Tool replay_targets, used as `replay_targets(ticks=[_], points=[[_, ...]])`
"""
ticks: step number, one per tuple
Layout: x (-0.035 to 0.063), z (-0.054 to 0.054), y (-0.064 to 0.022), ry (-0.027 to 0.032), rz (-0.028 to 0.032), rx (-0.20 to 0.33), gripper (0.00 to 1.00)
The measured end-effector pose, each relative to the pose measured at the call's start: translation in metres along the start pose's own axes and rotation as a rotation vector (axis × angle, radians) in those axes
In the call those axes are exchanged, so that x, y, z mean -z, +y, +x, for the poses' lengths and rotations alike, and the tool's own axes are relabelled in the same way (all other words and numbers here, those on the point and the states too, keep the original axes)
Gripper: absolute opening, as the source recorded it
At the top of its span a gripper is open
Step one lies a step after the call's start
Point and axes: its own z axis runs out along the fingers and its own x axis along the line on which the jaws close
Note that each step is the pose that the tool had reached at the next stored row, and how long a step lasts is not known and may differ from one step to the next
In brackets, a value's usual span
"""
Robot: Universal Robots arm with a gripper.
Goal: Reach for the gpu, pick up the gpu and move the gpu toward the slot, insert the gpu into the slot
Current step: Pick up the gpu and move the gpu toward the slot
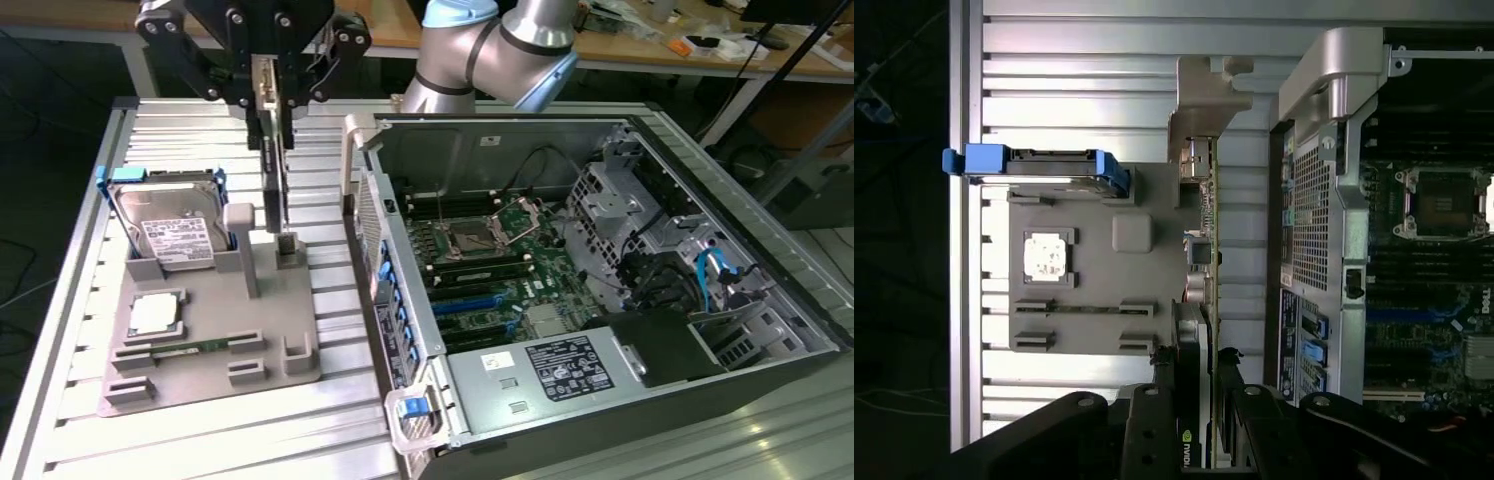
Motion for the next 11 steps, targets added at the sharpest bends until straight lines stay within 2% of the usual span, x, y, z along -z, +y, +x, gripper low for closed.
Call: replay_targets(ticks=[1,2,7,11], points=[[0.0001,-0.001,-0.0002,-0.0001,0.0046,0.0,0.27],[-0.0001,-0.004,-0.0004,0.0001,0.0055,0.0,0.27],[-0.0006,-0.022,-0.0009,-0.0032,0.0064,0.0,0.27],[-0.0007,-0.032,-0.0011,-0.0037,0.0074,0.0,0.27]])
